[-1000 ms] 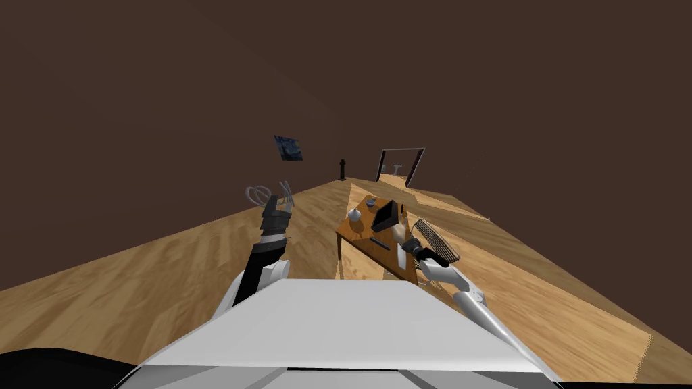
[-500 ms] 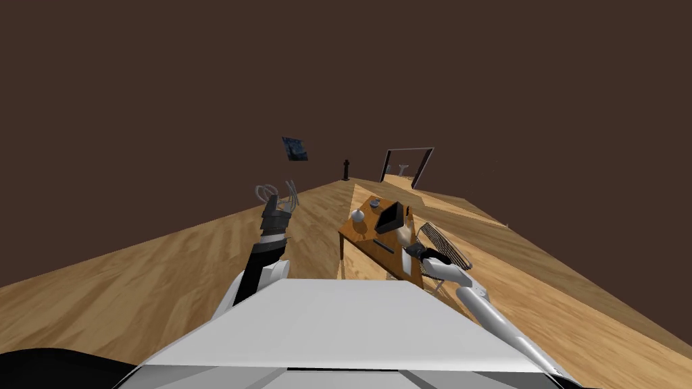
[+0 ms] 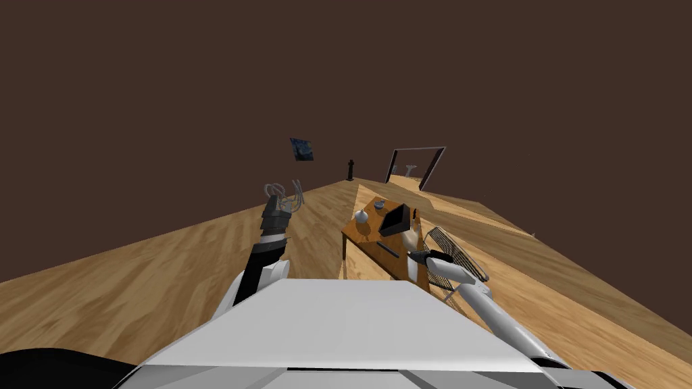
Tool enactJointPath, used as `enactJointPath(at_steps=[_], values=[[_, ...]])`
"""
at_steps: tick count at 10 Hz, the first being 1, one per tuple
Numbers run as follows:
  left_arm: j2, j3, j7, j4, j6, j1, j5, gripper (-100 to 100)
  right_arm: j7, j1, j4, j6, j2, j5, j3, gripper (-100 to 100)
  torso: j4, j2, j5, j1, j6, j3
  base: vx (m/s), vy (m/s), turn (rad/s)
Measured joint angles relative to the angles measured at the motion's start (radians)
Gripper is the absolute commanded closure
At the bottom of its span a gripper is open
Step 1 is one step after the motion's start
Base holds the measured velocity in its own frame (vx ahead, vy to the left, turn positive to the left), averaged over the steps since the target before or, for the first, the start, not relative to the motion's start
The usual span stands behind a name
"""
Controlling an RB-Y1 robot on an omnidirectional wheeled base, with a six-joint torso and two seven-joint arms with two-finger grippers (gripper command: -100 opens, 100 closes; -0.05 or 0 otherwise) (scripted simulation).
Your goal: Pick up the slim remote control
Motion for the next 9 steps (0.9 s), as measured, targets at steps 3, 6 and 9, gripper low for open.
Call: enactJointPath(at_steps=[3, 6, 9], values=[[0.0, 0.0, 0.0, 0.0, 0.0, 0.0, 0.0, 0, -0.079, -0.025, 0.089, 0.063, -0.017, -0.068, 0.013, -100, 0.0, 0.0, 0.0, 0.0, 0.001, 0.0, 0.005, -0.012, 0.131], [0.0, 0.0, 0.0, 0.0, 0.0, 0.0, 0.0, 0, -0.164, -0.057, 0.169, 0.137, -0.035, -0.137, 0.028, -100, 0.0, 0.0, 0.0, -0.001, 0.0, 0.0, 0.002, -0.015, 0.099], [0.0, 0.0, 0.0, 0.0, 0.0, 0.0, 0.0, 0, -0.231, -0.08, 0.235, 0.18, -0.038, -0.169, 0.039, -100, 0.0, 0.0, 0.0, 0.0, 0.0, 0.0, 0.001, -0.012, 0.072]])
